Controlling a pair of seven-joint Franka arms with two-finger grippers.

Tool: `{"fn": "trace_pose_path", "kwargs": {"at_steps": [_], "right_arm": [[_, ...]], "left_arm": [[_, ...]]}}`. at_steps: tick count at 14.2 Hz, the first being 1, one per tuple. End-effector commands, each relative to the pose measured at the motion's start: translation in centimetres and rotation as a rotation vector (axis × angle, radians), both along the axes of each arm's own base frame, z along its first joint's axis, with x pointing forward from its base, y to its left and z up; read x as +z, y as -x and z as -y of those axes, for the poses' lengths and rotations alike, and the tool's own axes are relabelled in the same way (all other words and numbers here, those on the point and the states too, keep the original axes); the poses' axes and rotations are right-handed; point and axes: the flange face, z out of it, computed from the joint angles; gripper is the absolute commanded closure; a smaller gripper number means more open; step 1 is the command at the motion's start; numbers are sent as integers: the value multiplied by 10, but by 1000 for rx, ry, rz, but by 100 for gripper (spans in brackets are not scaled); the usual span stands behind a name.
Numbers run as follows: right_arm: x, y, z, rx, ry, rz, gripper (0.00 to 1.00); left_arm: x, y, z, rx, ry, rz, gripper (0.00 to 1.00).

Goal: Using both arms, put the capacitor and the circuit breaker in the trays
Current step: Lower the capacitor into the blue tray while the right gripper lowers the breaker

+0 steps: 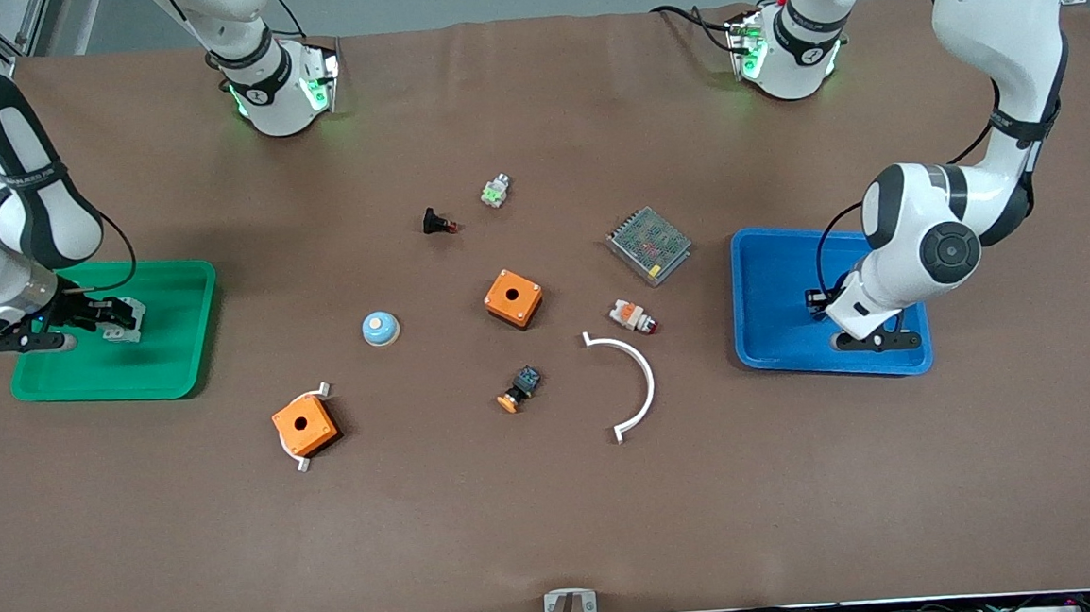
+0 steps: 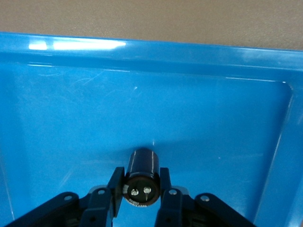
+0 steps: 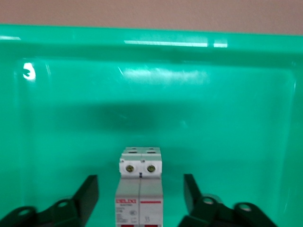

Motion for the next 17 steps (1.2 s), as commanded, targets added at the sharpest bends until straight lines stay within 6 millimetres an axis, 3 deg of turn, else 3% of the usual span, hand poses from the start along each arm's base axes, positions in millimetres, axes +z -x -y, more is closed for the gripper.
{"fn": "trace_pose_path", "kwargs": {"at_steps": [1,4,5,7,8,10,13,17], "right_arm": [[46,-39,-7,29,-24,-54,0],[102,-79,-32,20,-31,-98,0],[117,-89,-48,22,-29,-103,0],[145,-99,-84,-8,-23,-127,0],[160,-101,-103,-19,-19,-137,0],[187,-101,-139,-24,-10,-142,0],[214,-98,-188,-40,3,-165,0],[262,-100,-222,10,6,-183,0]], "left_arm": [[0,3,-2,-27,-1,16,79],[-1,4,-2,-27,-2,13,72],[0,3,-2,-27,-2,14,57],[2,2,-2,-27,-2,17,14],[6,2,-2,-26,-3,22,9],[27,0,-1,-29,-8,39,2],[73,0,-3,-28,-23,62,1],[147,12,-13,-9,-53,56,1]]}}
